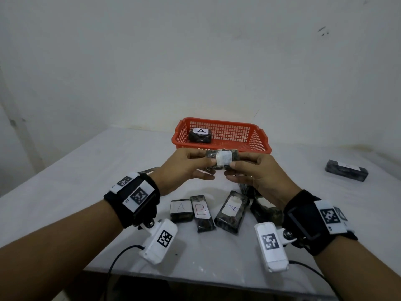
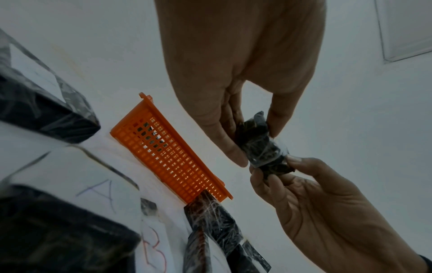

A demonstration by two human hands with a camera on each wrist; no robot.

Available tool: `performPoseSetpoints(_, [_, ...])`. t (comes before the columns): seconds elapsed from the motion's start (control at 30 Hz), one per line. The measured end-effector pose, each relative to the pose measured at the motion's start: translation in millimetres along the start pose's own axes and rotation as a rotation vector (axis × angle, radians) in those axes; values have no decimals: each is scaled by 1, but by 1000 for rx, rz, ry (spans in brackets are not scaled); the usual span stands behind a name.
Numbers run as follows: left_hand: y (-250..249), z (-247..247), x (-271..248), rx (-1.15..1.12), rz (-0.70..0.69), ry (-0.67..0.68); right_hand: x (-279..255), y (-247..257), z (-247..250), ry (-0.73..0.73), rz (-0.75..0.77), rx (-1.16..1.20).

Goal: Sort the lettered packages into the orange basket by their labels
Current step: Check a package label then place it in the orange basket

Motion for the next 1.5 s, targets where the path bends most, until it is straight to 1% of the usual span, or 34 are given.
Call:
performPoseSetpoints(0.1, [1, -1, 1, 41, -10, -20, 0, 1, -2, 6, -11, -12])
performPoseSetpoints(0.23, [2, -5, 1, 57, -18, -4, 0, -2, -6, -87, 6, -45])
performPoseSetpoints(0.3, [4, -5, 1, 50, -12, 17, 0, -3, -5, -104, 10, -47])
performPoseSetpoints(0.47, [6, -2, 4, 56, 1, -48, -5, -1, -2, -16, -35, -16])
performPoseSetpoints(0.63, [6, -4, 4, 33, 27, 15, -7, -1, 2, -51, -55, -47])
performPoseSetpoints(0.73, [7, -5, 5, 73, 4, -21, -8, 1, 4, -24, -84, -73])
performPoseSetpoints(0.8, [6, -5, 6, 134, -21, -55, -9, 2, 4, -12, -126, -36])
performPoseSetpoints(0.87, [6, -5, 5, 200, -39, -68, -10, 2, 3, -22, -148, -4])
performPoseSetpoints(0.93, [7, -5, 4, 234, -54, -70, -10, 2, 2, -51, -135, -13])
performPoseSetpoints(1.0, [8, -7, 4, 188, -48, -50, -9, 1, 2, -66, -105, -11])
performPoseSetpoints(1.1, [11, -11, 3, 36, -5, 15, -9, -1, 2, -70, -65, 32])
performPoseSetpoints(1.13, [13, -11, 4, 14, 3, 7, -9, -1, 2, -64, -59, 36])
performPoseSetpoints(1.27, [18, -11, 6, 17, 8, -64, -9, -1, 2, -62, -53, 27])
performPoseSetpoints(1.4, [17, -15, 5, -37, 22, -25, -10, -6, 5, -136, -30, -29])
performPoseSetpoints(1.5, [18, -16, 3, -72, 35, -7, -11, -7, 6, -133, -53, -25])
Point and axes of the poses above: each hand's wrist, its own x-axis towards the middle knuckle, its own z-axis out of the back of the hand, y = z × x, the point moved 1 cm from there along x, towards the middle knuckle, and after that the axes turned 6 degrees about z, right-handed, at the moved point
